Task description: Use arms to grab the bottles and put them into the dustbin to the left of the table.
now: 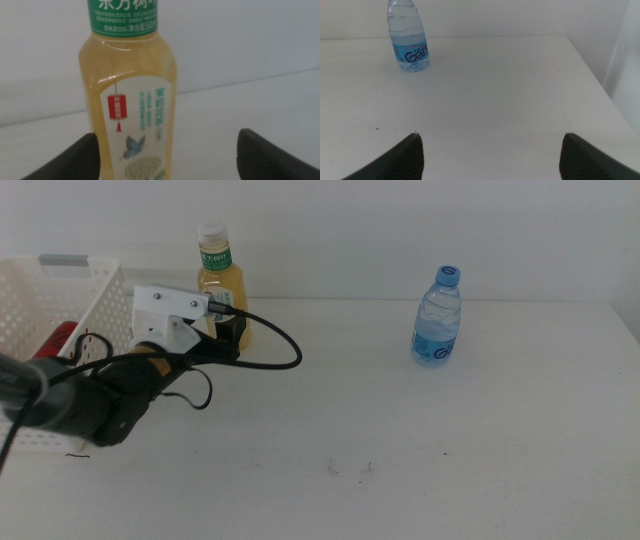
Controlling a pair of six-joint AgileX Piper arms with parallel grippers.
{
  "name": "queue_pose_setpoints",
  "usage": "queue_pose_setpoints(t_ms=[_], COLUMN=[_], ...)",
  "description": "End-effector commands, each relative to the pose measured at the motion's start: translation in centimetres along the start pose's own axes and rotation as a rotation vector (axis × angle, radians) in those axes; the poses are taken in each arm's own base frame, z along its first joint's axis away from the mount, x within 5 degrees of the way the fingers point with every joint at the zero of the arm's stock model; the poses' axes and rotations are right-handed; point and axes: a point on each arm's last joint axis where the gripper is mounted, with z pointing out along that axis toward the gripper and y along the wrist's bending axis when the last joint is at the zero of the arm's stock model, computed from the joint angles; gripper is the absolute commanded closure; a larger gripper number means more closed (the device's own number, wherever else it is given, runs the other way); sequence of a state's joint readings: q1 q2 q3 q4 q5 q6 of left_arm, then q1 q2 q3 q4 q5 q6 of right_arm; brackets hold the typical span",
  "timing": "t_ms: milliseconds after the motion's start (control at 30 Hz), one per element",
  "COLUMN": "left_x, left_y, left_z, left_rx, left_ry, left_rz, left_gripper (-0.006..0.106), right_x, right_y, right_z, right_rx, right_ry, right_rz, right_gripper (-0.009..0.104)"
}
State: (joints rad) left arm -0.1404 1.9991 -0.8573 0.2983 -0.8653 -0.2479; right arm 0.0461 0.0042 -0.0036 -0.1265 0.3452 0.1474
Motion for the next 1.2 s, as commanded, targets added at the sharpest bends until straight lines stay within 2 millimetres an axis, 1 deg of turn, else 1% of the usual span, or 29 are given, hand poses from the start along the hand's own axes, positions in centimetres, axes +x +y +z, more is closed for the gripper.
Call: queue_pose_setpoints(t_ms=[0,167,400,767,867,933,967,1033,1100,1133,1167], left_x=[-0.2,0.8,2.1,3.2,3.2,3.2,3.3,3.3,3.1,2.5,1.9], left_y=[0.3,1.2,2.0,2.8,3.0,3.1,3.1,3.0,2.8,2.5,2.1], left_z=[1.3,3.3,5.7,9.2,9.7,9.9,9.9,9.9,9.7,9.3,8.7], left_rx=[-0.006,-0.037,-0.057,-0.057,-0.061,-0.064,-0.065,-0.058,-0.038,-0.018,0.005], left_ry=[-0.025,-0.031,-0.033,-0.071,-0.089,-0.097,-0.095,-0.094,-0.09,-0.088,-0.08], left_rz=[-0.007,-0.035,-0.052,-0.047,-0.03,-0.034,-0.034,-0.033,-0.089,-0.114,-0.121], left_gripper=[0.007,0.007,0.007,0.007,0.011,0.019,0.026,0.043,0.069,0.08,0.093], right_x=[0.0,0.0,0.0,0.0,0.0,0.0,0.0,0.0,0.0,0.0,0.0], right_y=[0.0,0.0,0.0,0.0,0.0,0.0,0.0,0.0,0.0,0.0,0.0], right_z=[0.0,0.0,0.0,0.0,0.0,0.0,0.0,0.0,0.0,0.0,0.0], right_rx=[0.008,0.008,0.008,0.008,0.008,0.008,0.008,0.008,0.008,0.008,0.008], right_ry=[-0.01,-0.01,-0.01,-0.01,-0.01,-0.01,-0.01,-0.01,-0.01,-0.01,-0.01], right_rz=[-0.011,-0.011,-0.011,-0.011,-0.011,-0.011,-0.011,-0.011,-0.011,-0.011,-0.011], right_gripper=[0.016,0.016,0.016,0.016,0.016,0.016,0.016,0.016,0.016,0.016,0.016])
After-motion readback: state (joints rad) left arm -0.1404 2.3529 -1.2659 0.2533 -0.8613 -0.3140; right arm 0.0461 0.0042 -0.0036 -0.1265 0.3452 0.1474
